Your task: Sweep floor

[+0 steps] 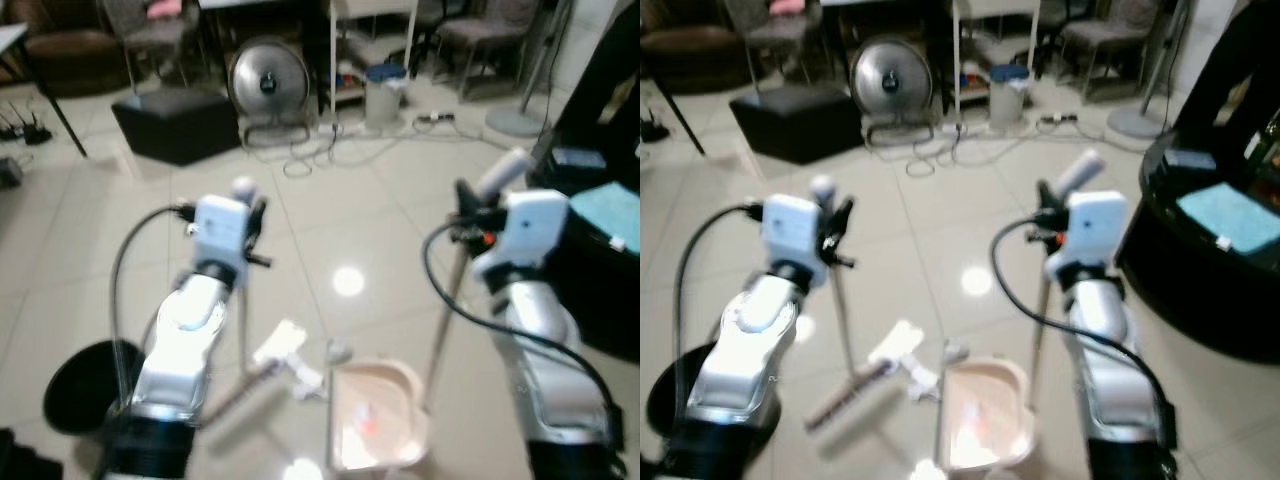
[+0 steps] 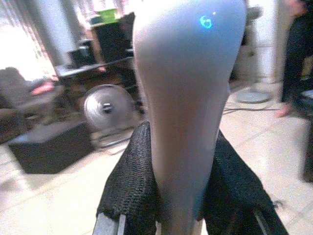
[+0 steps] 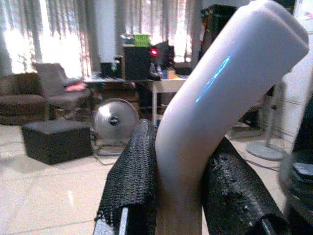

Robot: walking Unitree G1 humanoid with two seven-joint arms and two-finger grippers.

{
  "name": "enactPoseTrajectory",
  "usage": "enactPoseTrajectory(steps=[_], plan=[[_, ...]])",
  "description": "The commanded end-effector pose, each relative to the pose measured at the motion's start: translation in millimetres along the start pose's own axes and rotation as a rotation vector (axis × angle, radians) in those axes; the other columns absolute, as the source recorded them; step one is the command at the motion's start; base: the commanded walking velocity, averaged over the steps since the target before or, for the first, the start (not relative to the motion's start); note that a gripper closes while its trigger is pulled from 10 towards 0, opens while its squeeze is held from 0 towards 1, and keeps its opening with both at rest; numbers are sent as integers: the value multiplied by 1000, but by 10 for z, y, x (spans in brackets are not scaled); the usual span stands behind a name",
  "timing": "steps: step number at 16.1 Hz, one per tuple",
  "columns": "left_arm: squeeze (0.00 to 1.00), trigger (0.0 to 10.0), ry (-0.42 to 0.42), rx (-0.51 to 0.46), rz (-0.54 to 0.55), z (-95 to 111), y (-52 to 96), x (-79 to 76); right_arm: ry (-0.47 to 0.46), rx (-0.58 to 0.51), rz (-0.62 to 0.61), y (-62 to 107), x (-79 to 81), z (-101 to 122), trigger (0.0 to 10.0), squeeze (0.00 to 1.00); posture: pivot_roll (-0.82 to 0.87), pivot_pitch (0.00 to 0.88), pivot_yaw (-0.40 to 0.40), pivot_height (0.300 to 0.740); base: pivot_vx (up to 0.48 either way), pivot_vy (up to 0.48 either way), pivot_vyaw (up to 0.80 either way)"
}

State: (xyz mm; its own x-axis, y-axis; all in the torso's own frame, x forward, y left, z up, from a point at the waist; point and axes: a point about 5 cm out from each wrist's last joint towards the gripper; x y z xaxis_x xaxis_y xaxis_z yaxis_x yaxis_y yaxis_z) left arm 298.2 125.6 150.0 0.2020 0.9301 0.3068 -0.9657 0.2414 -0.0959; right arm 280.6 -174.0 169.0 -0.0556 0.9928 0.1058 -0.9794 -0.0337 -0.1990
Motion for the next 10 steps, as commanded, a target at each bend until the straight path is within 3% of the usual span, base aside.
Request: enactPoseTrajectory(steps=[1, 6, 8, 10], plan=[[0, 10000, -12, -29, 23, 51, 14, 80, 1, -32, 17, -15, 56, 74, 10000, 0, -109, 0, 21, 740, 416, 0, 0], [0, 10000, -9, -29, 13, 56, 1, 48, -46, -5, 36, -32, 67, 63, 10000, 0, -114, 0, 20, 740, 417, 0, 0], [0, 10000, -2, -32, 21, 67, -5, 47, -1, -12, 20, -27, 11, 80, 10000, 0, -116, 0, 20, 740, 416, 0, 0], [0, 10000, 3, -34, 33, 72, -15, 65, 135, -46, -24, -42, -23, 90, 10000, 0, -118, 0, 22, 740, 416, 0, 0]])
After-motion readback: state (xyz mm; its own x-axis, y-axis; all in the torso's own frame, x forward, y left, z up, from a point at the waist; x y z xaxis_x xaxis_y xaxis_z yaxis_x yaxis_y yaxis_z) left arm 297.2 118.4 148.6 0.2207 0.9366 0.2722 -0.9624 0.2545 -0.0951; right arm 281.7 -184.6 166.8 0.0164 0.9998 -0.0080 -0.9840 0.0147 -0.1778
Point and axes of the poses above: a point about 5 cm out from each wrist's last joint towards the gripper, its own y axis pointing back from the gripper into the wrist, its own z axis along the axis of the wrist's last joint, x = y × z, and after that the axes turned 10 degrees about -y, right-handed
